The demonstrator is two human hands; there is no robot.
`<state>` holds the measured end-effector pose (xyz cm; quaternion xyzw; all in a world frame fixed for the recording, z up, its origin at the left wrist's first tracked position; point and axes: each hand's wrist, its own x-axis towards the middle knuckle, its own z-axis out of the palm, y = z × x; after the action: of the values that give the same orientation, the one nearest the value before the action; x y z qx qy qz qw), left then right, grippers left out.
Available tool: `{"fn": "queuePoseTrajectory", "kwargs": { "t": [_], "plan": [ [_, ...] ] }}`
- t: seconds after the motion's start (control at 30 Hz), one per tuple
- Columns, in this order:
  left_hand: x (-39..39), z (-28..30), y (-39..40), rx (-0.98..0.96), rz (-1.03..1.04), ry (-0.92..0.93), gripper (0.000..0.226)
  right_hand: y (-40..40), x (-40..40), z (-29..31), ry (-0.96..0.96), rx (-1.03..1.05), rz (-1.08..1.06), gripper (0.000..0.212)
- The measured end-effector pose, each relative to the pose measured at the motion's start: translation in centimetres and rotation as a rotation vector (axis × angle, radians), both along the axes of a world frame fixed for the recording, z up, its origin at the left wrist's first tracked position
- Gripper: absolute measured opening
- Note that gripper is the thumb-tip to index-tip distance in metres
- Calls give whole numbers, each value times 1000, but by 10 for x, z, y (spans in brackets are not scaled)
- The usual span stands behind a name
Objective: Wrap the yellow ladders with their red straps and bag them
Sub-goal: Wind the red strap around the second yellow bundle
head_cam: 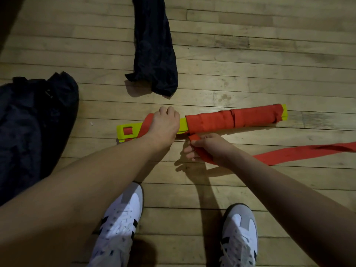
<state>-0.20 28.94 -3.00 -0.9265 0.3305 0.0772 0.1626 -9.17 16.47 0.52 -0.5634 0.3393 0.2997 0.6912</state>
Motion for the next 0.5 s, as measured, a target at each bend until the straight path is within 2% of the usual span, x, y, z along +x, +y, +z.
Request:
{"fn": "queuePoseTrajectory", "kwargs": {
  "t": [0.1,0.23,0.3,0.4,0.5],
  "plan": [
    [7,1,-4,41,25,-5,57,1,1,-1,-29,-14,-28,17],
    [8,-2,0,58,-34,-11,42,0,2,-3,-19,-25,-53,15],
    [2,-3,2,39,-60,-27,44,-1,2,-4,-23,-30,-29,16],
    [-7,-4,12,8,-187,-59,61,-2,0,-7,-18,-18,-13,19],
    [-19,-11,28,-72,-308,-121,54,-2,-4,-10,0,-22,-4,24]
  ]
}}
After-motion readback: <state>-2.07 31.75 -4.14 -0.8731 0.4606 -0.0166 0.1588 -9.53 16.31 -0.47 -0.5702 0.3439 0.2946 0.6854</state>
